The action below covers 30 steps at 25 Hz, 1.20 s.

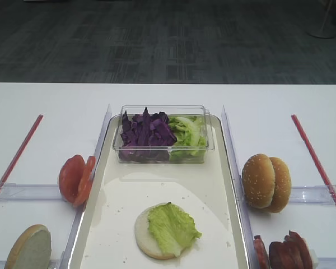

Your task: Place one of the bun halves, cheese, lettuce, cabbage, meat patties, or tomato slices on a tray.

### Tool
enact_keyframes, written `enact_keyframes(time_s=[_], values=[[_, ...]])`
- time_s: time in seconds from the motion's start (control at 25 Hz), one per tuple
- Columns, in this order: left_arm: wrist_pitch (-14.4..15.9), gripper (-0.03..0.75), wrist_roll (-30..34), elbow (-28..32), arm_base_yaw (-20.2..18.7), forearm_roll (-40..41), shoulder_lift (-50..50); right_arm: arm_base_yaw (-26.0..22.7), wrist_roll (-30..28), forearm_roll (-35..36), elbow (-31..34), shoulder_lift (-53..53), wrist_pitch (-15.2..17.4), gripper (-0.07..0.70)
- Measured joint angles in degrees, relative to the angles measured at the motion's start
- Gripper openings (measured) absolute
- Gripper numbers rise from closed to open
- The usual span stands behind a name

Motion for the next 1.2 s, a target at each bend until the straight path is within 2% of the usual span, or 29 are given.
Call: enact_keyframes(time_s=[1.2], values=[[0.0,0.422,0.0,0.0,0.0,0.0,0.0,0.0,0.04,0.0,0.0,0.0,0.0,0.486]])
